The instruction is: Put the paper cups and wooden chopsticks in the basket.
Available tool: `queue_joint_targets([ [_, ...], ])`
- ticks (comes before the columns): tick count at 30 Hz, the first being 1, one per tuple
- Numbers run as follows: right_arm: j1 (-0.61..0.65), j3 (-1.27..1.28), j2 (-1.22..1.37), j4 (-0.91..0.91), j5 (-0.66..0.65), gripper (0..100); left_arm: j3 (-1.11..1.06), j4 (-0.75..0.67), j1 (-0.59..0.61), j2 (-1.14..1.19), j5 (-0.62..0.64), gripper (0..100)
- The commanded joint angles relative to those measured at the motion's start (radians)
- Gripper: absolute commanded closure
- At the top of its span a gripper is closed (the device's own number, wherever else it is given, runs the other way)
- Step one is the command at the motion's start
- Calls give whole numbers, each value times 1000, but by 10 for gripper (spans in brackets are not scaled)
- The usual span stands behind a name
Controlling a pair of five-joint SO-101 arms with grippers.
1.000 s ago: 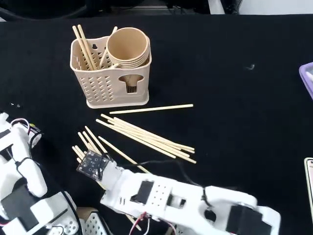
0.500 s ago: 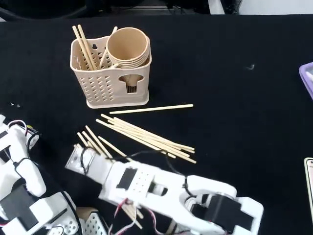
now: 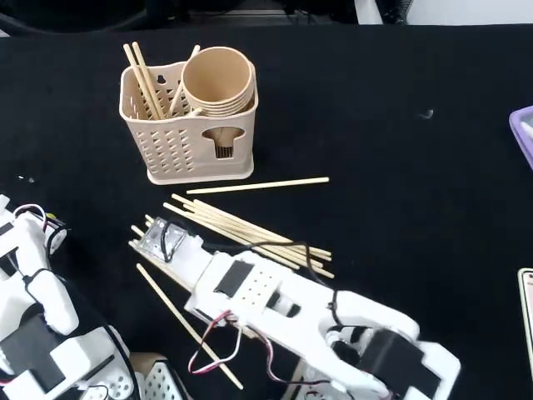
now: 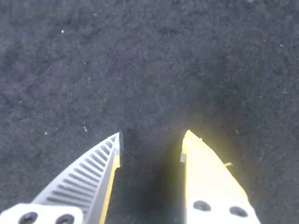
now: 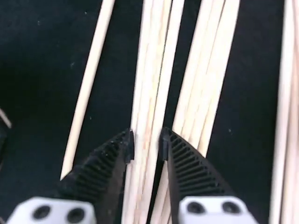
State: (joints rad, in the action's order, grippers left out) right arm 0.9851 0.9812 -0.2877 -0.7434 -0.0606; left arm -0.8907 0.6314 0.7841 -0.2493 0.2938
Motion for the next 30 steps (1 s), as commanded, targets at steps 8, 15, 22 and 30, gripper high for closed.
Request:
queue_joint_targets([
  [8,104,77,-232,12,2,892,62,6,8,-5,11,780],
  [15,229,170,-139,242,63,891,62,6,8,-5,11,780],
  [22,232,76,13,221,109,891,62,6,8,-5,11,780],
  [30,227,-53,143,97,104,903,62,6,8,-5,11,780],
])
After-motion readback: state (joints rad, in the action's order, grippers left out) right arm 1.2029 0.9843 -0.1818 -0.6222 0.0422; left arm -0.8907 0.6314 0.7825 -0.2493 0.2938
